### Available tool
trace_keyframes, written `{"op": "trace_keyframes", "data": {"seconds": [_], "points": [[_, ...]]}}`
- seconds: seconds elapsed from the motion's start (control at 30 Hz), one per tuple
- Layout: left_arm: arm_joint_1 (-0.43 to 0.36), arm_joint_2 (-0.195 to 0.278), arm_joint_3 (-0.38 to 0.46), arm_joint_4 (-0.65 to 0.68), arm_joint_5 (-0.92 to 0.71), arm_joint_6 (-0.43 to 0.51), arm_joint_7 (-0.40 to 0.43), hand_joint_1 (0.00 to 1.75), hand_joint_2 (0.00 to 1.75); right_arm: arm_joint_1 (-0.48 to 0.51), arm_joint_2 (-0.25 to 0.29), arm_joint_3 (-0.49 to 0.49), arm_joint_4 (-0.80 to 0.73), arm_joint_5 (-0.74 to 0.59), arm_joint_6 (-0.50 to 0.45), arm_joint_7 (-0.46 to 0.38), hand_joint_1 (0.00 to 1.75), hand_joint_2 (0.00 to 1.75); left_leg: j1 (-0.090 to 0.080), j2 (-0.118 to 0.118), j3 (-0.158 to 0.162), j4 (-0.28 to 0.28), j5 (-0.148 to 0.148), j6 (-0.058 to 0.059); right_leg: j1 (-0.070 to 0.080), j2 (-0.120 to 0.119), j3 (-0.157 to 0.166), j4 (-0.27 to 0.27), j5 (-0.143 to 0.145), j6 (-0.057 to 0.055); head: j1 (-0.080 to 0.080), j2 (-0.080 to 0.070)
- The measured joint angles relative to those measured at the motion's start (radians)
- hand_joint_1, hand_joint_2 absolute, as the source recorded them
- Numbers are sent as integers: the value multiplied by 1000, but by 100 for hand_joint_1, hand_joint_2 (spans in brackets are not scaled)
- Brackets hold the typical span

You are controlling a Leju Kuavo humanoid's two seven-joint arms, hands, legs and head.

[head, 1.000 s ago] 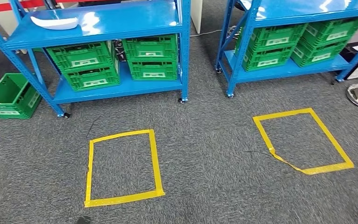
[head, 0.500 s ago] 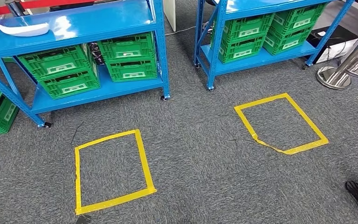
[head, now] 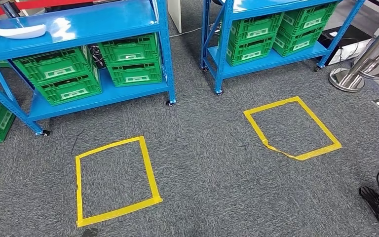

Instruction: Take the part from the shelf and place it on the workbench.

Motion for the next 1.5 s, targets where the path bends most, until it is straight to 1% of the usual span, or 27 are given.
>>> {"op": "trace_keyframes", "data": {"seconds": [0.03, 0.07, 0.13, 0.17, 0.2, 0.37, 0.47, 0.77, 0.97, 1.03, 1.1, 1.13, 1.17, 1.2, 1.23, 1.27, 1.3, 1.33, 1.37, 1.4, 1.43, 1.47, 1.5], "points": [[0, 1, 0, 0, 0, 0, 0, 0, 0, 1, 1, 0, 0, 0, 0, 0, 0, 0, 2, 1, 2, -8, 7, 3, -1, -1, -2, -1, 2, 4, 0, 0], [0, 1, 0, 0, 0, 0, 0, 0, 0, 1, 1, 0, 0, 0, 0, 0, 0, 0, 2, 1, 3, -16, 12, -5, -1, -1, -3, -7, 5, 4, 2, 0], [0, 0, 0, 1, 0, 0, 0, 0, 0, 0, -1, 1, 0, 1, 0, 0, 0, 0, 2, 1, 6, -28, 20, -19, 0, -2, -5, -16, 9, -4, 3, 0], [0, -1, 1, 1, 0, 0, 0, 0, 0, 0, -2, 1, 0, 1, 0, 0, 0, 0, -2, 0, 4, -27, 19, -26, 0, -2, -4, -22, 11, -9, 5, 0], [0, -1, 1, 1, 0, -1, 0, 0, 0, 0, -3, 1, 0, 1, 0, 0, 0, 0, -3, 0, 3, -27, 20, -22, -1, -1, -4, -21, 12, -10, 4, 0], [0, -1, 3, 4, 2, 1, -5, 0, 0, 1, -4, 1, 0, 3, 1, -1, 0, 0, -8, 0, -2, -23, 23, -15, -5, -1, -6, -23, 19, 0, 4, 0], [0, -1, 3, 4, 1, 1, -9, 0, 0, 1, -4, 1, 0, 2, 6, -2, 0, 0, -10, 0, -4, -22, 24, -14, -7, -1, -5, -23, 21, 3, 4, 0], [0, 0, 3, 8, -7, 1, -9, 0, 0, 2, -4, 4, 0, 4, 12, -15, 0, 0, -10, 0, -7, -21, 24, -11, -7, -1, -6, -24, 24, 7, 4, 0], [0, 1, 3, 8, -21, 4, -14, 0, 0, 2, -4, 19, 0, 19, 21, -21, 0, 0, -10, 0, -10, -16, 23, -6, -9, -1, -7, -24, 27, 12, 4, 0], [0, 2, 3, 8, -21, 4, -16, 0, 0, 2, -3, 23, 0, 22, 22, -21, 0, 0, -11, 0, -12, -14, 23, -1, -11, -1, -6, -26, 30, 16, 4, 0], [0, 1, 4, 8, -21, 5, -19, 0, 0, 1, -4, 25, 0, 23, 23, -21, 0, 0, -9, 1, -9, -25, 32, 8, -11, -2, -8, -25, 30, 22, 4, 0], [0, 0, 4, 8, -21, 6, -20, 0, 0, 1, -5, 26, 0, 23, 23, -21, 0, 0, -7, 2, -7, -33, 39, 14, -10, -3, -15, -12, 21, 20, 4, 0], [0, -1, 4, 8, -21, 6, -20, 0, 0, 1, -5, 26, 0, 23, 23, -21, 0, 0, -4, 3, -6, -41, 46, 20, -9, -3, -33, 25, -1, 16, 5, 0], [0, -1, 5, 8, -21, 6, -21, 0, 0, 1, -6, 26, 0, 23, 23, -21, 0, 0, -2, 4, -6, -45, 51, 24, -9, -4, -59, 83, -32, 9, 5, 0], [0, -2, 6, 8, -21, 6, -21, 0, 0, 1, -7, 26, 0, 23, 24, -21, 0, 0, -2, 4, -10, -46, 53, 26, -8, -4, -91, 156, -67, 3, 6, 0], [0, -2, 8, 8, -21, 6, -21, 0, 0, 2, -7, 26, 0, 23, 24, -20, 0, 0, -3, 4, -14, -45, 55, 25, -9, -4, -121, 226, -96, 1, 6, 0], [1, -2, 9, 8, -21, 6, -21, 0, 0, 3, -7, 27, 0, 24, 24, -20, 0, 0, -3, 2, -17, -44, 56, 24, -10, -4, -136, 267, -111, 4, 5, 0], [1, -2, 12, 8, -21, 7, -21, 0, 0, 3, -8, 28, 0, 24, 24, -20, 0, 0, -2, 0, -19, -43, 57, 22, -12, -4, -132, 272, -111, 11, 5, 0], [1, -3, 14, 8, -21, 7, -21, 0, 0, 3, -9, 29, 0, 24, 24, -20, 0, 0, -1, -3, -20, -42, 58, 20, -14, -4, -106, 232, -95, 20, 5, 0], [1, -5, 16, 8, -21, 7, -21, 0, 0, 3, -10, 31, 0, 25, 24, -20, 0, 0, 0, -7, -21, -38, 57, 16, -17, -3, -62, 159, -71, 29, 6, 0], [1, -6, 17, 8, -21, 7, -21, 0, 0, 2, -10, 32, 0, 25, 25, -20, 0, 0, -1, -12, -24, -31, 55, 10, -18, 2, -20, 85, -51, 34, 6, 0], [0, -7, 18, 8, -21, 7, -20, 0, 0, 1, -10, 33, 0, 25, 25, -20, 0, 0, -2, -15, -27, -23, 51, 4, -18, 4, 12, 27, -36, 33, 4, 0], [0, -6, 19, 8, -21, 8, -20, 0, 0, 1, -10, 34, 0, 25, 25, -20, 0, 0, -3, -18, -31, -16, 48, -3, -17, 7, 28, -4, -30, 29, 4, 0]]}}
